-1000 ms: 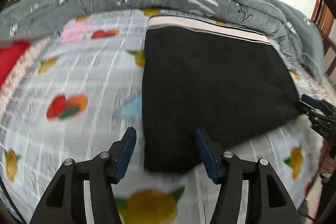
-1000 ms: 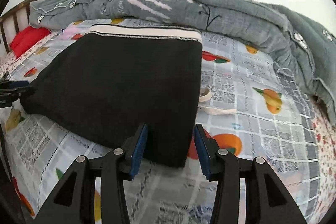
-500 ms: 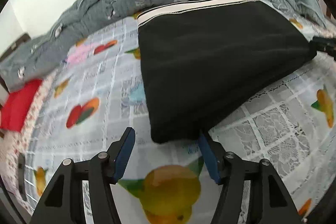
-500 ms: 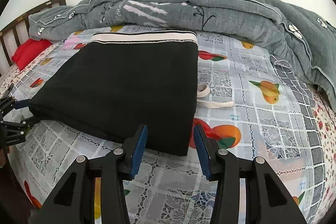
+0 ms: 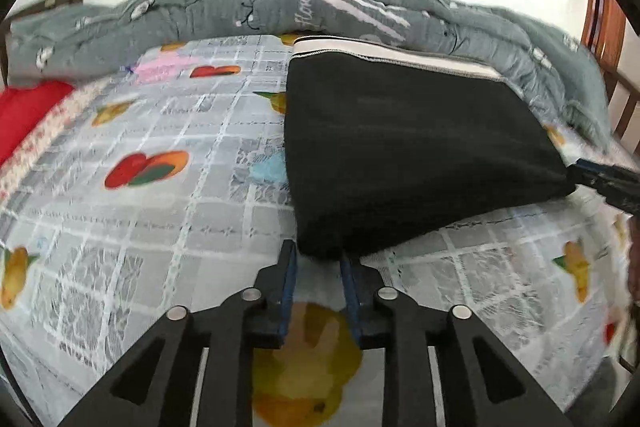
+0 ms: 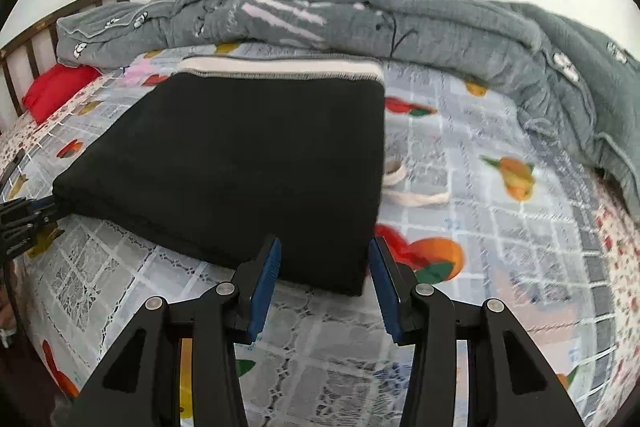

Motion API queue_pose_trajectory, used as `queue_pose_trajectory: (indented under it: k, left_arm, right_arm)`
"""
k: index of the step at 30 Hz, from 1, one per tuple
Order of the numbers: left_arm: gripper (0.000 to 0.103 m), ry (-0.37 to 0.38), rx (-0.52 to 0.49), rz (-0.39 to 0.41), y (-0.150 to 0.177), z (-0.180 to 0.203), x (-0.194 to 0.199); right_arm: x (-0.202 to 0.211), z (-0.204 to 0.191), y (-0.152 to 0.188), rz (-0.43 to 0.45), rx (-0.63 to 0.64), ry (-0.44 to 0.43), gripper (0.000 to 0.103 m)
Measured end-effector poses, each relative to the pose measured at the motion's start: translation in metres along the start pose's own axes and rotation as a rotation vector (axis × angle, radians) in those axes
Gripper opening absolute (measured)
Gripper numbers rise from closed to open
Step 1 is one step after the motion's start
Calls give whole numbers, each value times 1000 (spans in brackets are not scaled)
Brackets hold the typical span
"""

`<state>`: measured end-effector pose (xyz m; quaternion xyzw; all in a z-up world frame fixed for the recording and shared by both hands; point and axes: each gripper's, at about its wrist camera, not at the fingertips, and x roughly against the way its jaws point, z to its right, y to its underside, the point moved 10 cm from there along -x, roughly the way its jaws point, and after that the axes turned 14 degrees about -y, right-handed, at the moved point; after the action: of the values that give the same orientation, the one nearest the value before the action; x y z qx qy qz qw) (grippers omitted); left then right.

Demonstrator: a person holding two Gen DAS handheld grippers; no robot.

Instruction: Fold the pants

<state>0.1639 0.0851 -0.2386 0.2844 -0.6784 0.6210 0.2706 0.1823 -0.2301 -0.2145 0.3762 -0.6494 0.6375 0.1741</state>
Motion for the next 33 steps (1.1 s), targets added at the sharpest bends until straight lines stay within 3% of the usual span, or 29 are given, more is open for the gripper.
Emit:
queue_pose_trajectory:
  k: [4,8,10,12,14,15,17,21,25,28,31,33]
  left_arm:
    - [35,-13,37,65,-5,-14,15]
    - [36,10,41,83,-33,-4,15]
    - [41,14,22,103,-47,9,16]
    - [46,7,1,84,-54,22,6]
    - [49,31,-33,10,-45,37,-10]
    - [50,5,-64,-24,-38,42,-19]
    - [51,-9,-84,19,-39,45,-15]
    - [52,80,35,50,-59,40,-4]
    - [52,30,21,70,-75,46,-13]
    - [57,-15,-25,0,-62,56,-36]
    - [61,-43,-42,30,-58,58,-34]
    - [62,-30,-21,6,-56,57,-30]
  right_arm:
    - [10,6,-14,49,-16,-5,45]
    - [0,6,-23,58,-47,-33,45]
    - [-14,5,-20,35,-49,-36,45]
    - [-31,9,-7,-15,-45,6,45]
    - [-38,10,5,-38,-39,16,45]
    - [-36,9,7,-29,-32,11,45]
    - [-28,9,7,-29,-25,-9,45]
    - [-13,20,-10,25,-54,-12,46]
    - [-18,26,-26,54,-87,-11,46]
    - [-41,26,-18,0,-94,-10,45]
    - [-41,26,-14,15,-112,-16,45]
    - [-38,28,-12,2,-147,-40,46]
